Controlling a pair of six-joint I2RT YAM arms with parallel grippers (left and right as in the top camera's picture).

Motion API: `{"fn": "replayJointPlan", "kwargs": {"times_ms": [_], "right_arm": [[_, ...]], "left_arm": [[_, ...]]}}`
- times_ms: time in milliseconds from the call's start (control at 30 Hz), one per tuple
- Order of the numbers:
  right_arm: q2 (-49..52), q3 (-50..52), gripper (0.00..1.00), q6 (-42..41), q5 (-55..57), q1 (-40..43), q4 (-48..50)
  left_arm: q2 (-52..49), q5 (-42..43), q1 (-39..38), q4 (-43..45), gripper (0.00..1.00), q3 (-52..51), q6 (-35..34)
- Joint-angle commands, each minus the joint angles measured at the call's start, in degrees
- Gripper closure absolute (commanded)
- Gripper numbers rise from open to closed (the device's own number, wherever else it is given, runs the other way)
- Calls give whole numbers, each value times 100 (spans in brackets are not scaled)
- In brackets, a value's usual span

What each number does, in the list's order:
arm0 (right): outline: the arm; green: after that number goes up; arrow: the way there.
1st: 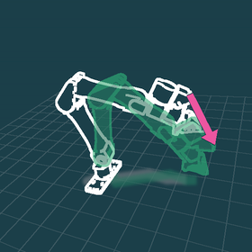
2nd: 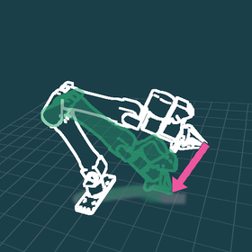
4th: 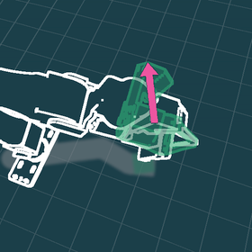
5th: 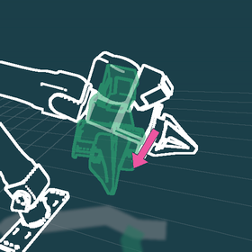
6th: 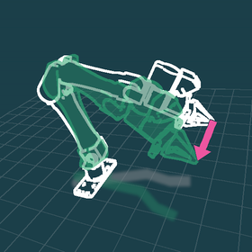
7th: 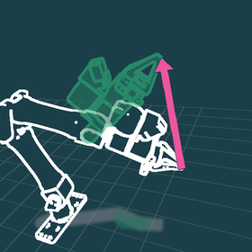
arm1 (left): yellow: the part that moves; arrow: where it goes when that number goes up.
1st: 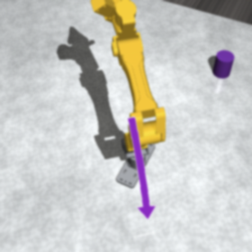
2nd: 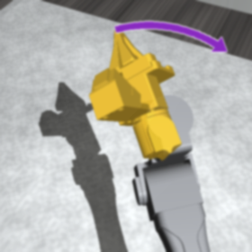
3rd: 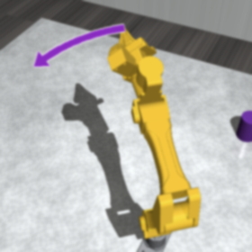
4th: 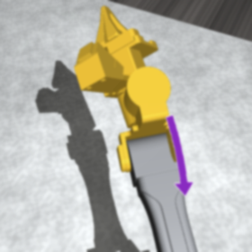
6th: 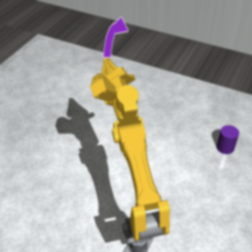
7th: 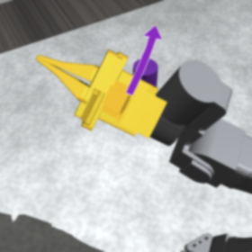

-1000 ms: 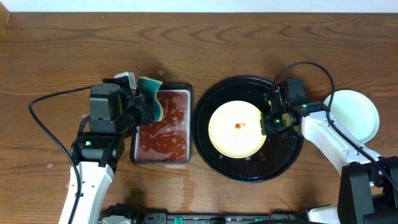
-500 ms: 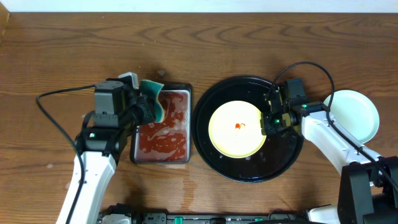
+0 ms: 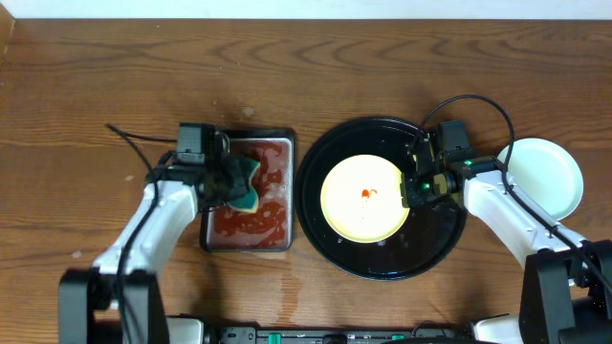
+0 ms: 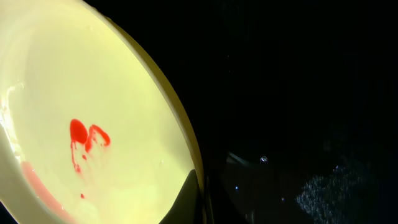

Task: Clean dirty plates on tray and stack at the side

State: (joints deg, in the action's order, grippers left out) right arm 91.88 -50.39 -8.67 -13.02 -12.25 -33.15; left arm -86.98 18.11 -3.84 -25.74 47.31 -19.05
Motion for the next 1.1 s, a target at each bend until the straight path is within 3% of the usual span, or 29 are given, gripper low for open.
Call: {"fn": "replayJointPlan", "kwargs": {"times_ms": [0,500,767,1067], "right_arm": [[39,59,99,59,17,-61,15],[39,59,99,59,17,-61,20],[39,59,99,59,15,-61,9],[39,59,99,57,13,-61,15]], "left_arm": [[-140,76,28,-55,93,-20,-13],[1084,74,22,-518,92,46,-208],[1102,72,24,-1036,93,94,-323],[1099,-201,-2,-1729,92,883,-402]]}}
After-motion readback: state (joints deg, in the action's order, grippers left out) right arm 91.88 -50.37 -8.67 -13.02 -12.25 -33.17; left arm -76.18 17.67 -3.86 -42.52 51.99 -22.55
